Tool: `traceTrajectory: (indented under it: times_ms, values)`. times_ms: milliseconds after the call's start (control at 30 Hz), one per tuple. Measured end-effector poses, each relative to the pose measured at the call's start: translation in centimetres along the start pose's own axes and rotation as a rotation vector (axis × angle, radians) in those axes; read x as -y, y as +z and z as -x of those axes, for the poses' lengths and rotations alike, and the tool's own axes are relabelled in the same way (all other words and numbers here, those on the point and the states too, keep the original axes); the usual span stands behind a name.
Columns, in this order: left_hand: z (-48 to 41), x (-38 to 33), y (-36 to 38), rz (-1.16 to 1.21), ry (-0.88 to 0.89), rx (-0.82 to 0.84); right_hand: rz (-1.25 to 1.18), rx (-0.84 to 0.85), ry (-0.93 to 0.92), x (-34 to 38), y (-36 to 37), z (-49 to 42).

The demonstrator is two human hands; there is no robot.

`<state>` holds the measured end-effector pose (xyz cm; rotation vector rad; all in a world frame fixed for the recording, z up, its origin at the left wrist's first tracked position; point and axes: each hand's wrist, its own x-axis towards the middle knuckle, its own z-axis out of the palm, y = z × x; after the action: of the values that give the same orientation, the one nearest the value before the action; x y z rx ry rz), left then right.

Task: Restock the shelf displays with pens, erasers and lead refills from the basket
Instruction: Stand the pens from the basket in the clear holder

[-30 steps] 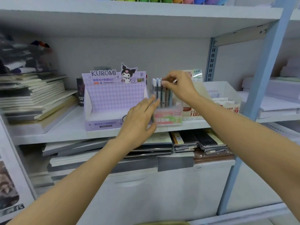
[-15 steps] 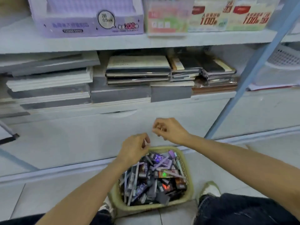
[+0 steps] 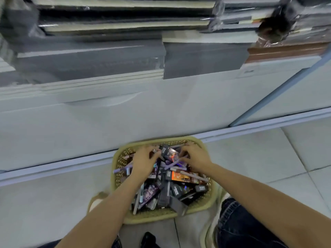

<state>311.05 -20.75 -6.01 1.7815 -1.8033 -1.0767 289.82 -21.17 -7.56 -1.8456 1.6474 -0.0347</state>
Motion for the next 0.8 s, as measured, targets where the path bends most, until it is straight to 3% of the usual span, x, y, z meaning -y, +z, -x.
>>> traceTrajectory:
  times_ms: [133, 267, 467, 567, 667, 800]
  values:
    - [0.1, 0.2, -0.6, 0.206, 0.025, -0.034, -0.098, 0.102, -0.072, -1.0, -1.9, 0.2]
    - [0.3, -0.7, -1.4, 0.463, 0.073, -0.070, -0.523, 0.089, -0.001, -1.1, -5.0, 0.7]
    - [1.2, -1.1, 0.4, 0.163, 0.143, 0.368, -0.737, 0.185, -0.037, 1.9, -4.5, 0.7]
    - [1.9, 0.0, 0.2, 0.147, 0.139, 0.340, -0.798, 0.072, 0.011, 2.5, -2.8, 0.6]
    - [2.5, 1.8, -0.6, 0.205, -0.008, 0.282, -0.557, 0.002, 0.029, 2.0, -0.7, 1.1]
    - [2.7, 3.5, -1.1, 0.333, -0.137, 0.279, -0.003, 0.128, -0.084, 1.8, 2.5, 2.3]
